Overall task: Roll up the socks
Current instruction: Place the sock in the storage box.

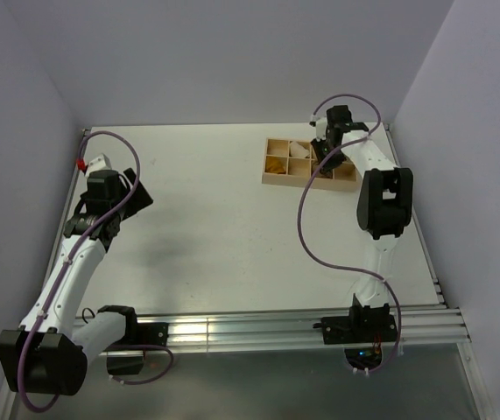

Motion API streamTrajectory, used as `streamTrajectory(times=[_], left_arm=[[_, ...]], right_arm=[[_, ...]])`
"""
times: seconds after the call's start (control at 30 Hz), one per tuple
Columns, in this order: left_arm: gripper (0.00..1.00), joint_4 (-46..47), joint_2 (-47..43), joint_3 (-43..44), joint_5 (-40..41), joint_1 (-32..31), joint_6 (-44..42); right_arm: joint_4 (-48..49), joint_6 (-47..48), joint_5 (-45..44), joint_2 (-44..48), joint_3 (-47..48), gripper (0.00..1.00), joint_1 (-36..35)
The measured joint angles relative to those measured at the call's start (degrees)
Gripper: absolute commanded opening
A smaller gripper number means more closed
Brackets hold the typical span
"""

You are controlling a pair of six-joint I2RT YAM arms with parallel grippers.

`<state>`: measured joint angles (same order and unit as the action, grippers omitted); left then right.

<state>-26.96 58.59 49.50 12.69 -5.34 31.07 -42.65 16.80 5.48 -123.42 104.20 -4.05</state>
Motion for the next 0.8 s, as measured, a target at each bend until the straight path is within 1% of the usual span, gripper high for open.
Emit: streamTrajectory(times=[0.17,0.3,0.47,0.53,0.57,0.63,0.67,0.73,0.8], left_arm=[[0.97,0.09,-0.33,-0.31,0.0,0.0,-0.02],[0.97,0.15,-0.37,-0.31,0.0,0.0,-0.02],[0.97,0.15,-0.37,-0.33,0.0,0.0,-0.02],[0.97,0.15,-0.37,-0.33,0.0,0.0,0.0],[0.97,0.15,-0.37,-0.33,0.0,0.0,-0.02],[0.97,0.15,-0.37,-0.33,0.0,0.0,0.0],[0.97,0.15,-0.37,-0.33,0.0,0.0,0.0],[0.97,0.15,-0.37,-0.33,0.0,0.0,0.0],[0.97,0.15,-0.37,-0.33,0.0,0.0,0.0]], right_arm=[[0.68,-2.08,1.81,2.14,-1.42,0.28,-0.07],[1.92,-3.78,3.08,2.64,-1.53,0.34,-0.07],[2.62,-5.03,3.69,2.64,-1.53,0.35,-0.09],[3.21,-5.46,3.67,2.64,-1.57,0.31,-0.09],[3.5,-5.6,3.65,2.64,-1.6,0.24,-0.09],[3.72,-5.97,3.52,2.64,-1.6,0.21,-0.09],[3.69,-6.16,3.34,2.64,-1.6,0.16,-0.09],[3.8,-6.62,2.89,2.64,-1.77,0.13,-0.09],[4.22,-7.08,2.47,2.75,-2.93,0.11,-0.09]])
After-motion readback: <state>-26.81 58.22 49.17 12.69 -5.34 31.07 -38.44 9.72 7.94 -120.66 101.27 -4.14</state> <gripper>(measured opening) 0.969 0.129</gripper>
